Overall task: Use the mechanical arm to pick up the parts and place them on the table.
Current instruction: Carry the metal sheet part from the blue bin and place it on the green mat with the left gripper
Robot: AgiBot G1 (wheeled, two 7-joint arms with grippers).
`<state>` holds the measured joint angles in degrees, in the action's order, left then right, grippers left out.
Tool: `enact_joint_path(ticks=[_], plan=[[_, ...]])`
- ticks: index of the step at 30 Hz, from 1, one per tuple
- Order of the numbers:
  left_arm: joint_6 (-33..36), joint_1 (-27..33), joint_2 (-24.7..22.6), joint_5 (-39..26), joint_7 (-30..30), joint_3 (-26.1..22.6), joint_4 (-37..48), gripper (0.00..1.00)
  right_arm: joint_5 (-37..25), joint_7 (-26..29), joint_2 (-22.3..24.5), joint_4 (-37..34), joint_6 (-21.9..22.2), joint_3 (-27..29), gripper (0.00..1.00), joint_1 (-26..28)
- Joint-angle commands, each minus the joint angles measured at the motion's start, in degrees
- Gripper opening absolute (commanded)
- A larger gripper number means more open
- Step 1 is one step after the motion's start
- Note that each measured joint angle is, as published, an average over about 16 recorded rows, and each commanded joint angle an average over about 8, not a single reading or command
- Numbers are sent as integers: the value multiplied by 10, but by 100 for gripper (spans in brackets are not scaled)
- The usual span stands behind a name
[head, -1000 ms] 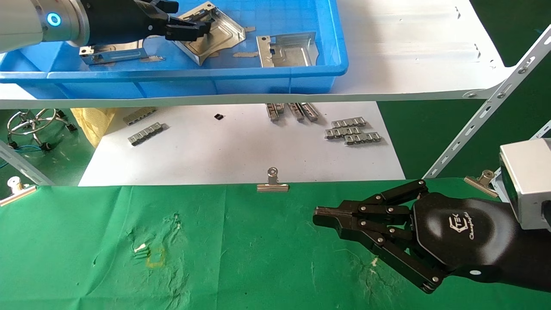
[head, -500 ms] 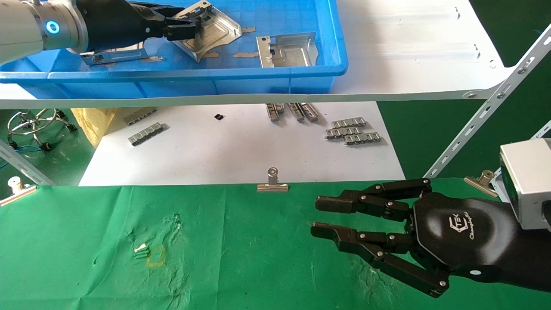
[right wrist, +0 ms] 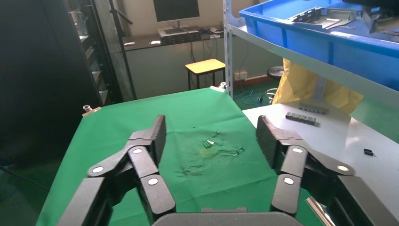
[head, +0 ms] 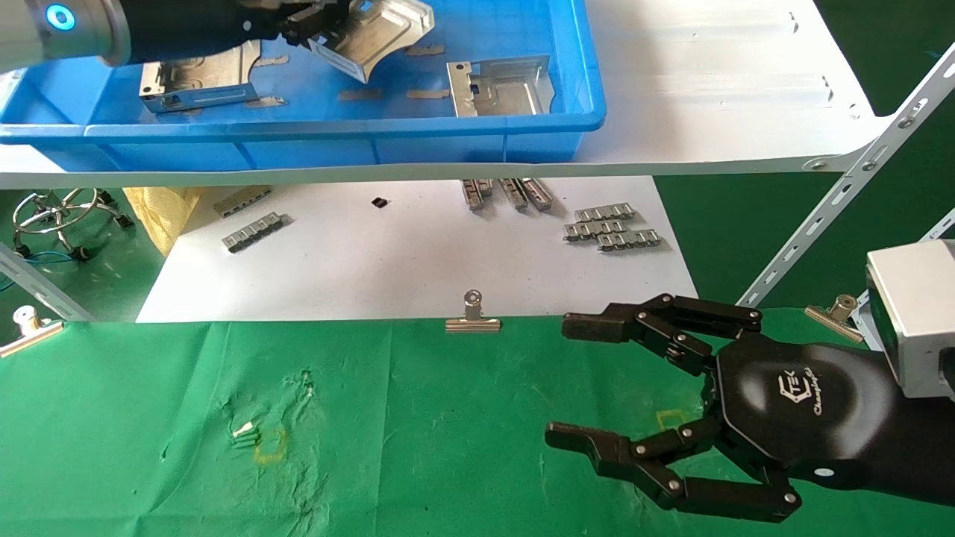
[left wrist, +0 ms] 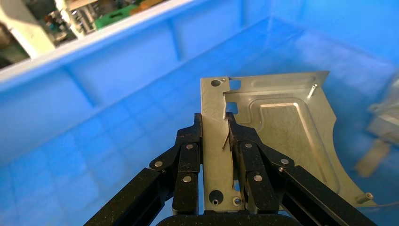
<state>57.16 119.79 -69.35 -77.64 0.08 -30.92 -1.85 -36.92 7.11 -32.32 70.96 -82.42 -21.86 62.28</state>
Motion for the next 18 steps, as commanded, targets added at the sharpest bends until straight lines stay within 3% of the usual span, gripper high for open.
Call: enact_joint_path(ticks=[1,7,18], plan=[[12,4,4,3,4,2,-2,0,0,0,0,0,0,0,100,0],[100,8,28,19,41,12,-18,0,0,0,0,0,0,0,100,0],[324,-7,82,44,139,20,-57,0,0,0,0,0,0,0,100,0]])
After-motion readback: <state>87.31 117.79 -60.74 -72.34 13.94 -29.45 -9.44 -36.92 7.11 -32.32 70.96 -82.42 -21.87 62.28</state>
